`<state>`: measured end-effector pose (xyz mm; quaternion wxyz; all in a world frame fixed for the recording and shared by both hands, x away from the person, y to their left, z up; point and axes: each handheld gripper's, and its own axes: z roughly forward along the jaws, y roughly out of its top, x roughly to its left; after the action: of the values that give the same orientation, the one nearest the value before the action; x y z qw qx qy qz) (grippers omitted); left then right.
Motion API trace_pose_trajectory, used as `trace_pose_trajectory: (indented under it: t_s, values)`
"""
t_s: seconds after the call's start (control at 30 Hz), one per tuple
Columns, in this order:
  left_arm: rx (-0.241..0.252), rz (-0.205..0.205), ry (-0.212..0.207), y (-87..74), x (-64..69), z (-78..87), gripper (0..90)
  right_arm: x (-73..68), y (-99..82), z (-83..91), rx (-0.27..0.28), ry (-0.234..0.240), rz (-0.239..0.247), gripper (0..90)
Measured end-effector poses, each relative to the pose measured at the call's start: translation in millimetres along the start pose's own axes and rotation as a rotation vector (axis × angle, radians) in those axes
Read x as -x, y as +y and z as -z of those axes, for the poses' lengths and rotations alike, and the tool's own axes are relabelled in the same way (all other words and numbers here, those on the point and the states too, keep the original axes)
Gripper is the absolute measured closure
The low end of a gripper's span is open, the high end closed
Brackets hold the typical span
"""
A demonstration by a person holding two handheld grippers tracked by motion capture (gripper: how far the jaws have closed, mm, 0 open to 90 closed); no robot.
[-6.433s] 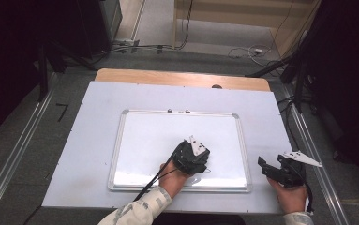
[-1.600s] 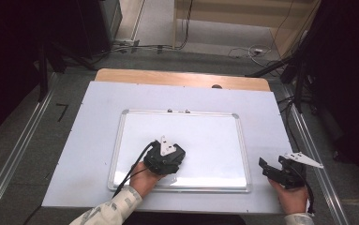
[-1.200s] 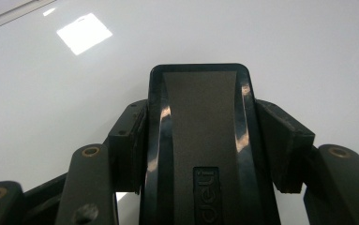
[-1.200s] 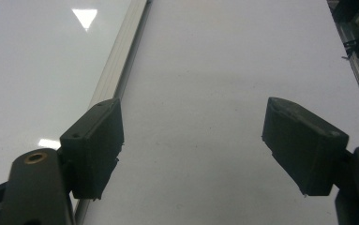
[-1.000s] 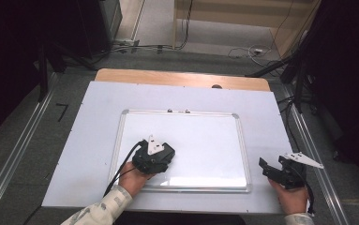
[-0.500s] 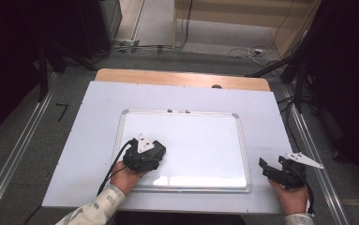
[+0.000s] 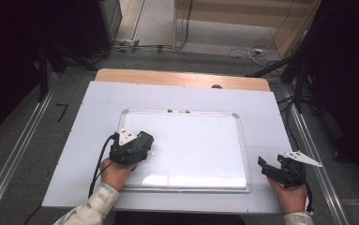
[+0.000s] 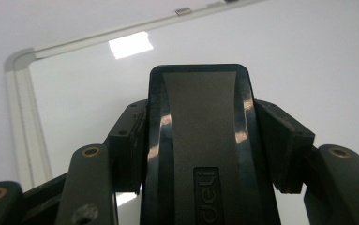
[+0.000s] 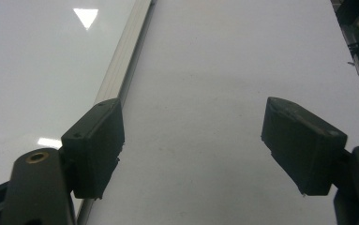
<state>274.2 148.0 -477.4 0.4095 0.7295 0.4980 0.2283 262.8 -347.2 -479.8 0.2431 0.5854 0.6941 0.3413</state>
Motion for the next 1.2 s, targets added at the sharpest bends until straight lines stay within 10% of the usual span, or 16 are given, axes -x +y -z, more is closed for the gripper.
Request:
trace_pose_trajectory:
  t_s: [1.2]
  values:
    - [0.075, 0.179, 0.087, 6.2, -25.7, 8.7, 41.2, -0.1, 0.0, -1.4, -0.006, 0.0, 0.001, 20.2]
